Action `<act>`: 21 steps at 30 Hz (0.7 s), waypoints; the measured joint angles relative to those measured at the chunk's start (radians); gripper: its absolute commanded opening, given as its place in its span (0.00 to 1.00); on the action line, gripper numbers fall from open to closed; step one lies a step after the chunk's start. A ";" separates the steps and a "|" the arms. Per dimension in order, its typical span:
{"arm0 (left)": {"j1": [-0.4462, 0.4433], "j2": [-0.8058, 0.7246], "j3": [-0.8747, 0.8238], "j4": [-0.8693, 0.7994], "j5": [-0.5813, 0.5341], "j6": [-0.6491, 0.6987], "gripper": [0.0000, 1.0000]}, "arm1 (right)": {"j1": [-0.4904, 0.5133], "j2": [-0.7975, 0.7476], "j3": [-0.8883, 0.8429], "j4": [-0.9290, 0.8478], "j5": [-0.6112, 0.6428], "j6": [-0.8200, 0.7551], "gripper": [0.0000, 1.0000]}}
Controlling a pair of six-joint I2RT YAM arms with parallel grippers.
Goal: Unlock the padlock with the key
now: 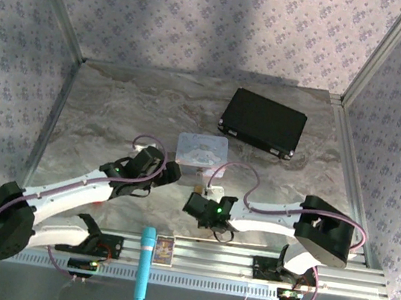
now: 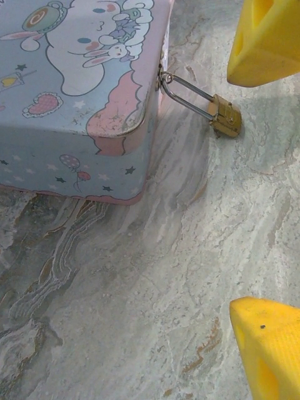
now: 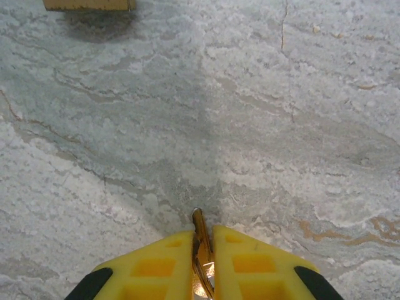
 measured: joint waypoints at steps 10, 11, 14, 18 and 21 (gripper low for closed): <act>-0.057 0.090 0.016 0.066 0.002 -0.036 0.80 | -0.001 -0.032 -0.012 -0.014 -0.035 -0.066 0.01; -0.065 0.098 0.019 0.072 0.001 -0.040 0.77 | -0.003 -0.033 -0.012 -0.015 -0.037 -0.075 0.01; -0.077 0.122 0.023 0.091 0.001 -0.058 0.68 | -0.008 -0.037 -0.012 -0.021 -0.043 -0.101 0.00; -0.077 0.149 0.024 0.125 0.018 -0.119 0.62 | -0.029 -0.072 -0.014 -0.025 -0.056 -0.134 0.00; -0.078 0.152 0.022 0.156 0.043 -0.183 0.62 | -0.056 -0.130 -0.024 -0.009 -0.073 -0.161 0.00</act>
